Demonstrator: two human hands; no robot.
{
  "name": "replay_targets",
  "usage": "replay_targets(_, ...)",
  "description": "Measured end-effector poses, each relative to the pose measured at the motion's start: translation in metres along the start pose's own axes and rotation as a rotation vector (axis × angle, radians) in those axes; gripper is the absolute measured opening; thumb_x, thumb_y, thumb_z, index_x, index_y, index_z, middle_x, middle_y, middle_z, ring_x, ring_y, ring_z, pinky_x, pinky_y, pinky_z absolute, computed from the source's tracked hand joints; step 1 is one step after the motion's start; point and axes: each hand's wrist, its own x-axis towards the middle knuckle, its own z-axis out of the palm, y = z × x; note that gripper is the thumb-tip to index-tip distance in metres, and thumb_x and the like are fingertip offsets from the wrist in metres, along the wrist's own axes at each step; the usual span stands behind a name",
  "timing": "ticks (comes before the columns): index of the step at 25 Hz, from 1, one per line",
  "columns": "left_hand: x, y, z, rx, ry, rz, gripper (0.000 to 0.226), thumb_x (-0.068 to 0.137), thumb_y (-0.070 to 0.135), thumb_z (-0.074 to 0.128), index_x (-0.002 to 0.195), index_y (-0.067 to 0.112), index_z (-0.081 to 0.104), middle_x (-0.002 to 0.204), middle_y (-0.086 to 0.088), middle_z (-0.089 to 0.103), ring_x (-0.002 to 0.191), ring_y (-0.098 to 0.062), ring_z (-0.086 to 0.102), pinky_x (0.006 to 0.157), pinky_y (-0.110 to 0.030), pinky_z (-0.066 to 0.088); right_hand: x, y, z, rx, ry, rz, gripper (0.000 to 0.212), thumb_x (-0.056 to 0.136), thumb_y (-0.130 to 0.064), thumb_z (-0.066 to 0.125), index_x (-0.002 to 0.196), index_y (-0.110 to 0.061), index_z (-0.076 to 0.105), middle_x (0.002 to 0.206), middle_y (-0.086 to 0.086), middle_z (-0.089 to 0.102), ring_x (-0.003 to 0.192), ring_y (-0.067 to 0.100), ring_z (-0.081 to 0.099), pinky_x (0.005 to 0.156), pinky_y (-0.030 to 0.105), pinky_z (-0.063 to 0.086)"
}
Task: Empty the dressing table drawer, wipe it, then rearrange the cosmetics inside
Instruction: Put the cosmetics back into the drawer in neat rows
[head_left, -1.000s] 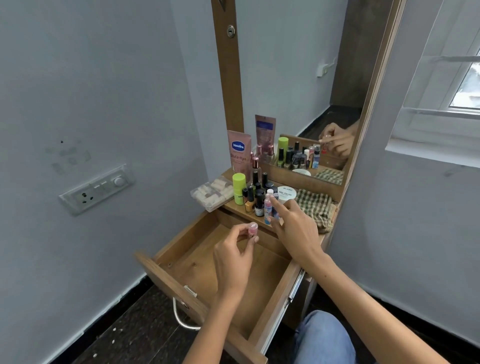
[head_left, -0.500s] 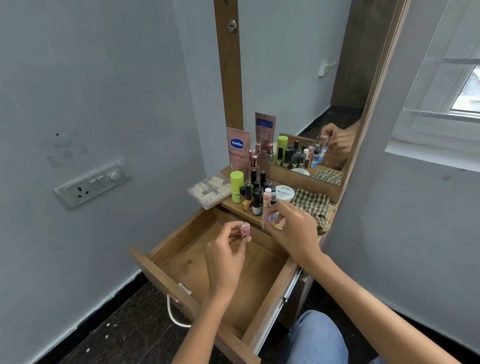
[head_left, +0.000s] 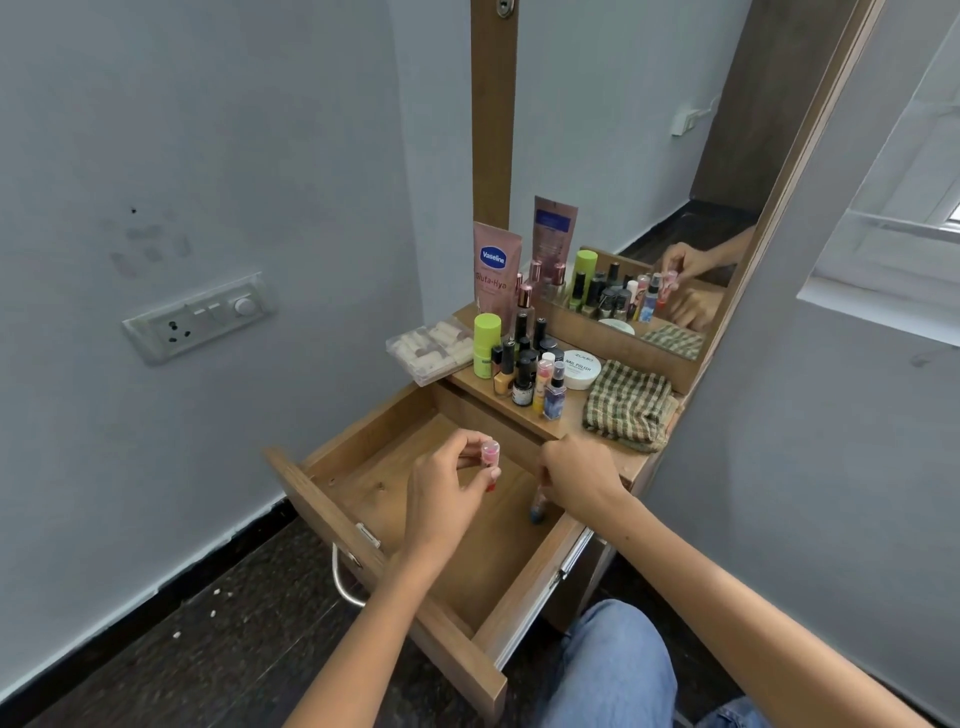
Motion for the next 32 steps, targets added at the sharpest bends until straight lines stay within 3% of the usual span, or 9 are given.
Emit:
replay_targets(4,0.0,-0.003,0.001,0.007,-0.026,-0.024,0.028,0.073,0.005,0.077,0.088,0.025,0.064,0.086,0.014,0.07,0.084,0.003,0.066,0.081,-0.022,0.055,0.001,-0.006,-0.002,-0.077,-0.045,-0.024,0.022,0.084,-0.017,0.069,0.104,-0.012,0.063,0.103,0.007,0.065,0.094,0.024,0.064,0.076,0.033,0.052)
replay_targets(9,0.002,-0.009,0.005,0.01,-0.078,-0.033,0.026,0.074,0.006,0.077,0.087,0.024,0.065,0.084,0.013,0.07,0.084,0.002,0.066,0.079,-0.02,0.055,0.001,-0.002,-0.003,-0.122,-0.046,-0.033,0.018,0.086,-0.012,0.067,0.103,-0.011,0.063,0.103,0.008,0.066,0.094,0.024,0.064,0.075,0.033,0.05)
replay_targets(15,0.017,-0.017,0.014,-0.015,-0.201,-0.098,0.026,0.07,0.002,0.078,0.084,0.022,0.067,0.081,0.011,0.07,0.08,0.002,0.066,0.073,-0.013,0.052,-0.007,0.016,-0.005,0.152,-0.055,0.019,0.022,0.084,-0.02,0.069,0.105,-0.021,0.069,0.107,0.001,0.066,0.096,0.021,0.065,0.08,0.031,0.054)
replay_targets(19,0.027,-0.023,0.03,0.011,-0.346,-0.111,0.028,0.067,0.001,0.079,0.082,0.021,0.066,0.081,0.01,0.07,0.077,0.003,0.066,0.073,-0.016,0.054,-0.019,0.029,-0.004,0.344,0.021,0.051,0.027,0.083,-0.017,0.07,0.107,-0.028,0.071,0.109,-0.006,0.07,0.1,0.015,0.065,0.088,0.032,0.054)
replay_targets(23,0.033,-0.031,0.045,0.045,-0.478,-0.084,0.026,0.068,-0.003,0.077,0.078,0.017,0.065,0.078,0.005,0.07,0.074,-0.001,0.067,0.073,-0.021,0.055,-0.025,0.034,0.005,0.406,0.043,0.058,0.029,0.087,-0.015,0.064,0.114,-0.023,0.068,0.11,-0.001,0.07,0.1,0.015,0.065,0.088,0.032,0.054)
replay_targets(28,0.037,-0.039,0.056,0.05,-0.541,-0.1,0.025,0.069,-0.008,0.073,0.078,0.014,0.065,0.076,0.001,0.071,0.07,-0.002,0.067,0.069,-0.015,0.052,-0.031,0.033,0.02,0.436,0.112,0.067,0.029,0.085,-0.016,0.066,0.113,-0.024,0.067,0.109,-0.002,0.069,0.099,0.014,0.065,0.085,0.033,0.055)
replay_targets(32,0.036,-0.049,0.062,0.062,-0.542,-0.132,0.028,0.068,-0.005,0.075,0.076,0.02,0.065,0.078,0.002,0.071,0.074,-0.005,0.068,0.069,-0.025,0.057,-0.029,0.024,0.025,0.378,0.116,0.026,0.022,0.087,-0.024,0.064,0.108,-0.025,0.067,0.103,-0.001,0.07,0.095,0.016,0.063,0.081,0.03,0.053)
